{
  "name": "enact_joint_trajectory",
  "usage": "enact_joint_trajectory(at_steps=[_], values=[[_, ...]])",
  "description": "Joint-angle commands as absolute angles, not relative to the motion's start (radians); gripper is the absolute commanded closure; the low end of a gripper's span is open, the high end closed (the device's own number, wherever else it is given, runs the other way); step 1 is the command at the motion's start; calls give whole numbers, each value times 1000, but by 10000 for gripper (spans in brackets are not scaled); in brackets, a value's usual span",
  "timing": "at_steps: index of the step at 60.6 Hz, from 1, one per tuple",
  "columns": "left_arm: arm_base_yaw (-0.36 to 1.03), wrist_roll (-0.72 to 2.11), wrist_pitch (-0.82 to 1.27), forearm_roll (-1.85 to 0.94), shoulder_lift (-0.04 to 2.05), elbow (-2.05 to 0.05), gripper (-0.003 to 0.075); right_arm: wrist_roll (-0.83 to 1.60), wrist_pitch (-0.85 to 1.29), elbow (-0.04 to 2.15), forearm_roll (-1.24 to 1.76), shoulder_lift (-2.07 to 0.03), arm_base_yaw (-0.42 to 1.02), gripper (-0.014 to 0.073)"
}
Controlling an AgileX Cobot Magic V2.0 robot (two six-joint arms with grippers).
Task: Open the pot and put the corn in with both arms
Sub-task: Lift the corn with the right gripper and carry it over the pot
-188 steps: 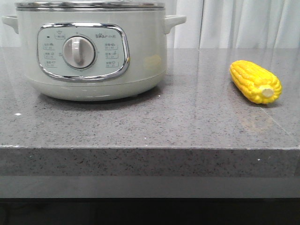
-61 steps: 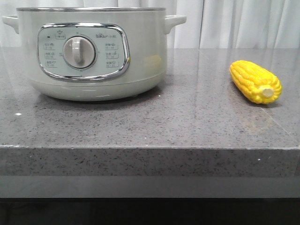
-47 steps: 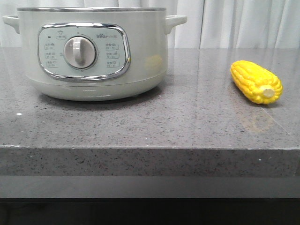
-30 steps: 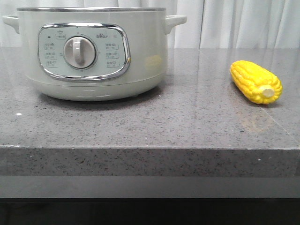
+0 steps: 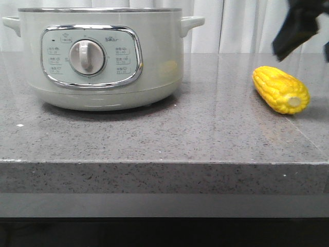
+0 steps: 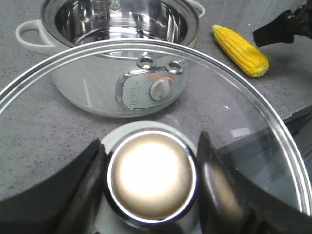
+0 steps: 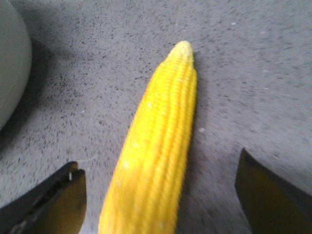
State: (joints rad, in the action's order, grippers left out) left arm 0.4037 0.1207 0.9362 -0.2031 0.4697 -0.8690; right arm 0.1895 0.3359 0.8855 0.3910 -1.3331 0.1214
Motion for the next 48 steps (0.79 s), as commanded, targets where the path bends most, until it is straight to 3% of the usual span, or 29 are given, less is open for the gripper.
enact_joint_trajectory(at_steps=[1, 16, 34, 40, 48], values=[[409, 123, 796, -237, 473, -906, 584, 197, 268, 970, 426, -1396, 127, -40], [409, 123, 792, -237, 473, -906, 584, 197, 302, 1053, 435, -1515, 127, -16], [409, 123, 792, -237, 473, -906, 584, 197, 311, 1062, 435, -1528, 127, 389], [409, 123, 791, -237, 473, -906, 584, 197, 311, 1062, 435, -1520, 127, 447], [409, 123, 791, -237, 473, -906, 584, 197, 316, 1095, 435, -1483, 127, 454]])
